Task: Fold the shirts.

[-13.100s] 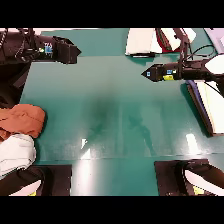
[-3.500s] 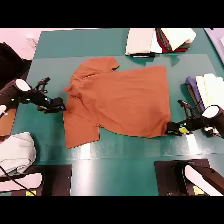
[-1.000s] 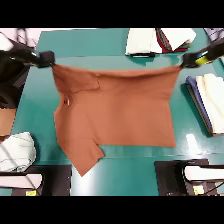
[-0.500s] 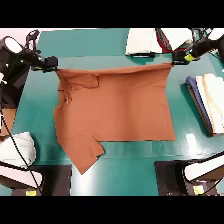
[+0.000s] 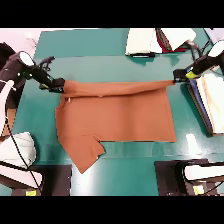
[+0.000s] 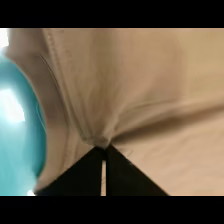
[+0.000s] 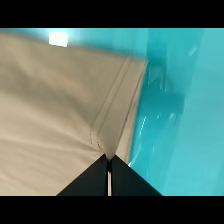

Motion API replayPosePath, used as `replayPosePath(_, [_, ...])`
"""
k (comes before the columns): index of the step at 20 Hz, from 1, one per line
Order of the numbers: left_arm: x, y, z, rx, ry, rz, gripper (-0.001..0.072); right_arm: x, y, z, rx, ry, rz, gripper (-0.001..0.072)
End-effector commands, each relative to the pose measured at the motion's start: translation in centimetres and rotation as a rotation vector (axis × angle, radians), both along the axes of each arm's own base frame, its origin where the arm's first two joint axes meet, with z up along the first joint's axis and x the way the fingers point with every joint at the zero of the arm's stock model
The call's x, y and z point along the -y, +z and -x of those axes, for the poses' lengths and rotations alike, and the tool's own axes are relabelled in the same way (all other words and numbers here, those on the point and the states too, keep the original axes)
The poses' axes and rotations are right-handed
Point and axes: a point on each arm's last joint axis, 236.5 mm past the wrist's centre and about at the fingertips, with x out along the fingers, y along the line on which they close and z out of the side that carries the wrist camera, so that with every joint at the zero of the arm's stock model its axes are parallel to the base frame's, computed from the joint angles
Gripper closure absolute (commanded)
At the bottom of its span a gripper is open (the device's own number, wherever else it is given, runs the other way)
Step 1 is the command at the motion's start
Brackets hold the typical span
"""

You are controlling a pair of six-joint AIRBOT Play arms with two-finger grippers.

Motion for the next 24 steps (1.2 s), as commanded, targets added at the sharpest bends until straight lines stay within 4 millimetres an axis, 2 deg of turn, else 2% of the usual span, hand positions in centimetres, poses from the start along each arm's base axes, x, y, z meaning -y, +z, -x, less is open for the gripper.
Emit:
replayPosePath(1, [0.9, -2.8, 2.7, -0.091, -0.016, 0.005, 0.0682, -1.2, -3.0, 2.5, -0.056, 0.007, -0.014, 0.0693])
replayPosePath(2, [0.8, -3.2, 3.0, -0.101, -0.018, 0.000, 0.0680, -1.6, -3.6, 3.0, -0.076, 0.011, -0.020, 0.0693])
replayPosePath(3, [0.7, -3.2, 3.1, -0.102, -0.018, -0.001, 0.0617, -1.7, -4.1, 3.4, -0.092, 0.011, -0.024, 0.0680])
replayPosePath(4, [0.6, -2.9, 2.9, -0.094, -0.014, -0.001, 0.0305, -1.7, -4.3, 3.6, -0.098, 0.010, -0.025, 0.0484])
replayPosePath(5, [0.4, -2.4, 2.8, -0.082, -0.006, -0.006, 0.0158, -1.6, -4.2, 3.6, -0.100, 0.009, -0.026, 0.0367])
replayPosePath(7, [-0.4, -0.1, 2.4, -0.023, 0.002, -0.021, 0.0160, -1.0, -3.1, 4.1, -0.102, 0.002, -0.027, 0.0367])
replayPosePath(8, [-1.3, 1.3, 2.7, 0.006, -0.001, -0.055, 0.0160, -0.6, -2.5, 5.0, -0.108, 0.005, -0.027, 0.0367])
replayPosePath(10, [-3.2, 3.3, 4.7, 0.042, -0.005, -0.131, 0.0160, 0.8, -2.2, 8.2, -0.133, -0.023, -0.031, 0.0367])
replayPosePath(11, [-3.5, 3.8, 6.6, 0.045, -0.005, -0.144, 0.0160, 1.5, -2.6, 10.7, -0.167, -0.055, -0.042, 0.0367])
replayPosePath(13, [-3.3, 3.5, 10.7, 0.025, 0.022, -0.132, 0.0159, 2.4, -4.2, 15.7, -0.242, -0.100, -0.066, 0.0367])
replayPosePath(14, [-3.0, 3.1, 12.5, 0.019, 0.029, -0.119, 0.0159, 2.6, -5.1, 18.1, -0.280, -0.129, -0.083, 0.0334])
replayPosePath(15, [-2.9, 2.5, 14.6, 0.003, 0.052, -0.115, 0.0160, 2.6, -6.2, 20.5, -0.325, -0.167, -0.105, 0.0209])
replayPosePath(16, [-2.9, 1.9, 16.3, -0.010, 0.068, -0.113, 0.0160, 2.5, -7.2, 22.5, -0.361, -0.200, -0.124, 0.0176])
replayPosePath(18, [-2.9, 1.0, 18.9, -0.031, 0.080, -0.111, 0.0160, 2.0, -9.0, 25.6, -0.414, -0.251, -0.156, 0.0179])
replayPosePath(20, [-2.9, 0.7, 20.2, -0.032, 0.097, -0.109, 0.0159, 1.1, -10.3, 27.5, -0.455, -0.262, -0.174, 0.0181])
replayPosePath(21, [-2.9, 0.8, 20.5, -0.028, 0.100, -0.109, 0.0160, 0.4, -10.7, 27.8, -0.457, -0.263, -0.191, 0.0183])
replayPosePath(24, [-2.9, 1.0, 20.0, -0.002, 0.105, -0.108, 0.0159, -2.4, -11.5, 27.3, -0.449, -0.242, -0.266, 0.0212])
